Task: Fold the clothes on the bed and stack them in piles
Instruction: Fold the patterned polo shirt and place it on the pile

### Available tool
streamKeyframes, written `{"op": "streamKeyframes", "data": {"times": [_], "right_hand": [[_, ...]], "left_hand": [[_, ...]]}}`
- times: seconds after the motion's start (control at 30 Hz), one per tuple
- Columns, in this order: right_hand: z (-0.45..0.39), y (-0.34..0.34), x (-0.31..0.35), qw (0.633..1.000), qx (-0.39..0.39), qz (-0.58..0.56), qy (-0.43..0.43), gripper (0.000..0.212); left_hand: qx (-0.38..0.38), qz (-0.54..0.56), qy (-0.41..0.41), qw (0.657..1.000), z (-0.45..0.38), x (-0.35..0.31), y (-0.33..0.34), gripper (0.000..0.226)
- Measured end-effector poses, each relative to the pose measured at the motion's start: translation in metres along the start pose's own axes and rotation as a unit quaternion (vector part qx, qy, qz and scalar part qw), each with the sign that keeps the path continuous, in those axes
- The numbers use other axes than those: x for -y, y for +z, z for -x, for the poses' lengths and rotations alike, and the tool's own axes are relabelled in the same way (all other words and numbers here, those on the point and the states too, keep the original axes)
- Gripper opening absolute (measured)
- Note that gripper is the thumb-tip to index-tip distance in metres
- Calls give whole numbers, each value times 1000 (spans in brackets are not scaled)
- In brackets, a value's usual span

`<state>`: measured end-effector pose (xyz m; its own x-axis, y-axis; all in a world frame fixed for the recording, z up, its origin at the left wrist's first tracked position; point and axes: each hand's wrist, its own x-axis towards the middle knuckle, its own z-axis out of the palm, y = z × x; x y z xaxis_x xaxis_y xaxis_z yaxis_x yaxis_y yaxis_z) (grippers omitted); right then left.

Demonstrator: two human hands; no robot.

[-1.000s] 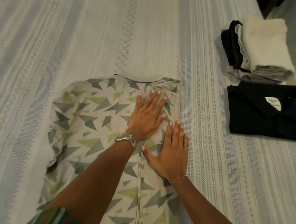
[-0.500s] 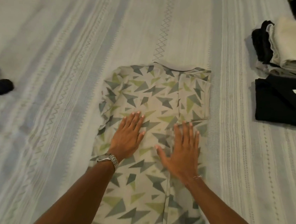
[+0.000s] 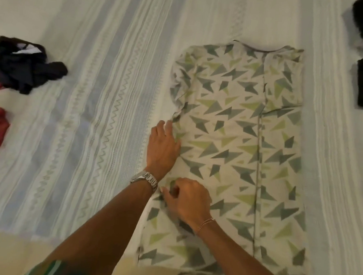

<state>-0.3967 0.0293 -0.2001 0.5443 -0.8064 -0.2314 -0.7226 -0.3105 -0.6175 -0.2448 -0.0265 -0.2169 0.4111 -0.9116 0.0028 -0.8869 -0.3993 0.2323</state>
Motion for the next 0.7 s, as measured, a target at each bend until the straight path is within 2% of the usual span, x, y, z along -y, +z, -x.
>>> {"op": "streamKeyframes", "data": {"times": [0.1, 0.17, 0.2, 0.27, 0.37, 0.43, 0.5, 0.6, 0.7], "right_hand": [[20, 20, 31, 995, 67, 64, 39, 63], [40, 36, 47, 990, 79, 108, 52, 72], [46, 41, 52, 988, 73, 121, 58, 69], [55, 47, 59, 988, 57, 119, 81, 50], [57, 44, 65, 990, 68, 63, 102, 30], [63, 36, 65, 990, 82, 7, 117, 26], [68, 35, 64, 989, 83, 7, 120, 20], [75, 41, 65, 992, 40, 15, 121, 18], [75, 44, 71, 985, 51, -46, 157, 19]], "left_hand": [[61, 94, -115, 987, 12, 5, -8, 46], [118, 160, -144, 969, 18, 11, -10, 30], [137, 193, -153, 959, 19, 14, -10, 27], [152, 230, -162, 948, 21, 20, -13, 38], [152, 289, -216, 920, 16, 27, -21, 41], [153, 331, -256, 895, 12, 29, -23, 38], [145, 358, -280, 879, 9, 34, -22, 36], [146, 390, -291, 861, 8, 36, -22, 34], [152, 409, -294, 850, 5, 36, -25, 34]]}}
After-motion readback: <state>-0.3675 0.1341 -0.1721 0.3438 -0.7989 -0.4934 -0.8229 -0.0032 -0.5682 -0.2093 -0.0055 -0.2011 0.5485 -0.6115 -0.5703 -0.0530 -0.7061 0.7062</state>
